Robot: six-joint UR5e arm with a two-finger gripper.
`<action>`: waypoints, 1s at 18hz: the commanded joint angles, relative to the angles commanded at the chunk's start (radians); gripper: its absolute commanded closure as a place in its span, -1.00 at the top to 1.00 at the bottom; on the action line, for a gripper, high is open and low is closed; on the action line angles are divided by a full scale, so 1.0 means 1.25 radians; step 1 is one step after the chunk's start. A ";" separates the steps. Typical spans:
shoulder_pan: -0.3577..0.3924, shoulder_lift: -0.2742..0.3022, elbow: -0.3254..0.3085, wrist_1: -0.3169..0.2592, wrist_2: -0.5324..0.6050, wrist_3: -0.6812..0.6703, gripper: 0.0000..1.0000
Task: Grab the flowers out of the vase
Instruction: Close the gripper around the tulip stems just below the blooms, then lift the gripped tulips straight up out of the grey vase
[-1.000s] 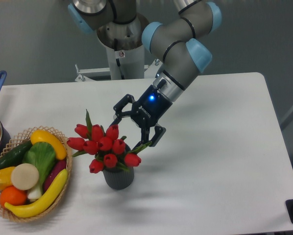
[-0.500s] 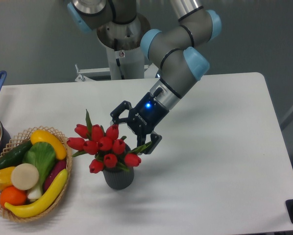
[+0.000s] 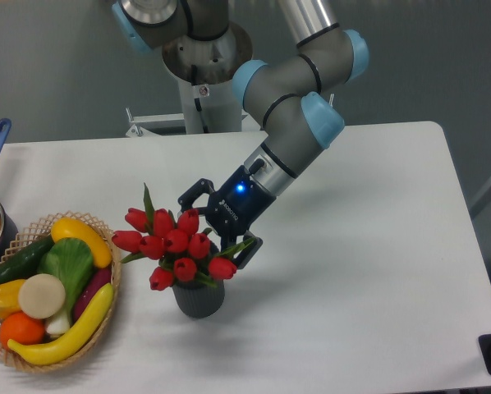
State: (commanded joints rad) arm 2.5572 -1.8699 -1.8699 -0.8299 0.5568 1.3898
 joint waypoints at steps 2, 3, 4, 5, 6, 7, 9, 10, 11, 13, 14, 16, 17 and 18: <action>-0.004 -0.001 0.002 0.000 0.000 0.000 0.88; -0.004 -0.001 0.002 0.000 0.000 0.000 0.76; -0.004 -0.001 0.002 0.000 0.000 0.000 0.66; -0.004 -0.002 0.002 0.000 0.000 0.000 0.54; -0.004 -0.002 0.002 0.000 0.000 0.000 0.41; -0.004 -0.002 0.002 0.000 0.000 0.001 0.35; -0.004 0.000 0.002 0.000 0.000 0.000 0.16; -0.004 0.002 0.002 0.000 0.000 -0.001 0.11; -0.004 0.004 0.002 0.000 0.000 -0.002 0.05; -0.002 0.005 0.002 0.000 0.000 -0.012 -0.06; -0.001 0.007 0.004 0.000 -0.001 -0.018 -0.09; 0.001 0.012 0.004 -0.001 -0.007 -0.038 -0.12; 0.002 0.013 0.005 -0.001 -0.007 -0.047 -0.12; 0.004 0.013 0.006 -0.001 -0.009 -0.050 -0.12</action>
State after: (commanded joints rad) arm 2.5617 -1.8530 -1.8623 -0.8314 0.5461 1.3269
